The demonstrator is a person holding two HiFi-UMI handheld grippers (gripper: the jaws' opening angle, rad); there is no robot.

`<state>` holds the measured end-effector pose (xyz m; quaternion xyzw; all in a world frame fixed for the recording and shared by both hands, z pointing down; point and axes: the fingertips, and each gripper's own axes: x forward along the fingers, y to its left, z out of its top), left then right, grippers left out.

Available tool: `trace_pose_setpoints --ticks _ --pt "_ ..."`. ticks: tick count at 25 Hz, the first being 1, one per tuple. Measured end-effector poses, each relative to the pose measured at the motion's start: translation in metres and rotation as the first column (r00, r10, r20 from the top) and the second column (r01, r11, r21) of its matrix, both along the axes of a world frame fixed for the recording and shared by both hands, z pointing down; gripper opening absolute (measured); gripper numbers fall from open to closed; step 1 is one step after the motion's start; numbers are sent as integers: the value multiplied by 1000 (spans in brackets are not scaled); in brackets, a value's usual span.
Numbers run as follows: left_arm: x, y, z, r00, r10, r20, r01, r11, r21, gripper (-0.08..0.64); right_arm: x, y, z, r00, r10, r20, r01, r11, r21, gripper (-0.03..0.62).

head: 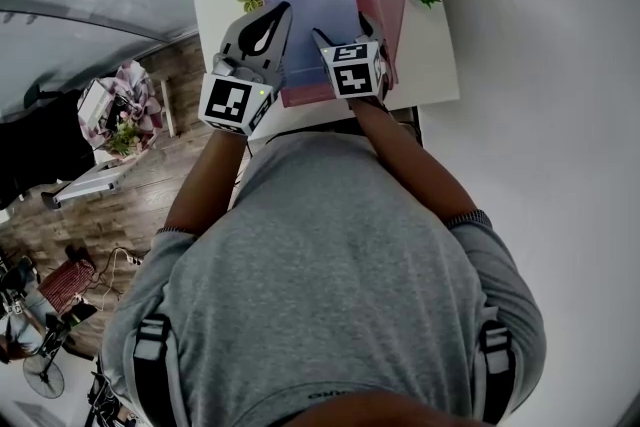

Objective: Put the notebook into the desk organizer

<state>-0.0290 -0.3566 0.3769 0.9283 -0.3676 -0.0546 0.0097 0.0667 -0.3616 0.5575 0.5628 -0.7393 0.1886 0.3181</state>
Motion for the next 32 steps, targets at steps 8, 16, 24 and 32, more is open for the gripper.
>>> trace_pose_setpoints --ticks 8,16,24,32 --pt "0 -2 7 1000 -10 17 10 1000 -3 20 0 -2 -7 1000 -4 7 4 999 35 423" --pt "-3 -1 9 999 -22 25 22 1000 -9 20 1 -4 -42 999 -17 41 11 992 123 443" --pt "-5 1 7 998 -53 38 53 998 -18 20 6 -1 -88 991 -61 123 36 979 199 442" --pt "-3 22 -8 992 -115 53 114 993 23 20 -3 23 -145 933 -301 198 207 897 390 332"
